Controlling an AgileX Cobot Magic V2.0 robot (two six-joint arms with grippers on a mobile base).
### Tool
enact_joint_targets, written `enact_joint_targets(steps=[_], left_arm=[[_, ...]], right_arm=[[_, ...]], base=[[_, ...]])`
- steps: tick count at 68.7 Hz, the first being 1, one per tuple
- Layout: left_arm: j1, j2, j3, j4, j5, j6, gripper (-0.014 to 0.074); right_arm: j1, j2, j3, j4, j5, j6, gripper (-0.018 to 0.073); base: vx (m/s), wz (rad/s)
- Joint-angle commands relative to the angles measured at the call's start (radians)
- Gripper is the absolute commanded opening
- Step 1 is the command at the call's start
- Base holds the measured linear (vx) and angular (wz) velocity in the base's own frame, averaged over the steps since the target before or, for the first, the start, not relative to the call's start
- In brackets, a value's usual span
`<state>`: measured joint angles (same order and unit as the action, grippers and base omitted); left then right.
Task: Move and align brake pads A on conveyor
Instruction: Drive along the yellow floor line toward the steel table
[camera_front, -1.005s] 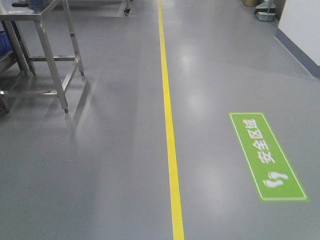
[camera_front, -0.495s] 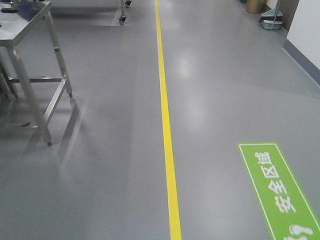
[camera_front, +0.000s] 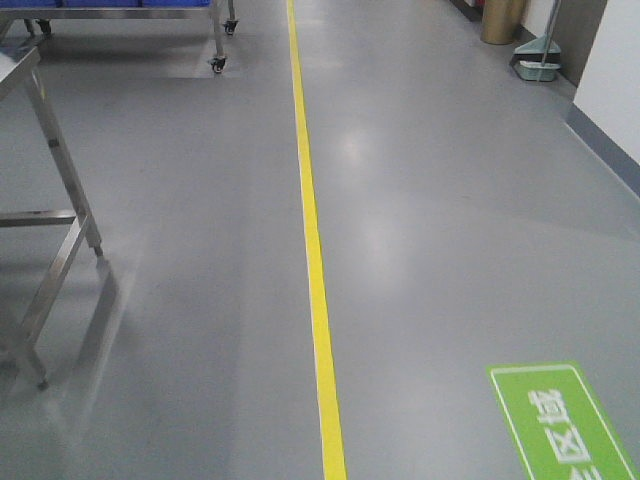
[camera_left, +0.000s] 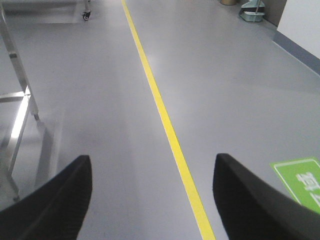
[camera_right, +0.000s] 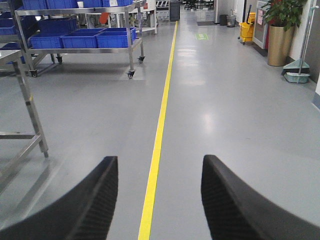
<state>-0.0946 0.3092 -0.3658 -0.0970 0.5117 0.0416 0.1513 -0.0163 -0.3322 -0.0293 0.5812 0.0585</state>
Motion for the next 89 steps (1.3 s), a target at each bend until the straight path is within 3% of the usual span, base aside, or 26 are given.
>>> enact_joint_targets(steps=[1,89], left_arm=[[-0.007,0.011,-0.027,-0.010,-0.075,-0.004,0.0503],[-0.007,0.011,-0.027,-0.010,-0.075,-0.004,0.0503]], right_arm=[[0.000,0.016,-0.026,-0.011,-0.069,-0.008,0.0361],[0.000,0.016,-0.026,-0.011,-0.069,-0.008,0.0361]], base=[[0.74,0.02],[0.70,0.03]])
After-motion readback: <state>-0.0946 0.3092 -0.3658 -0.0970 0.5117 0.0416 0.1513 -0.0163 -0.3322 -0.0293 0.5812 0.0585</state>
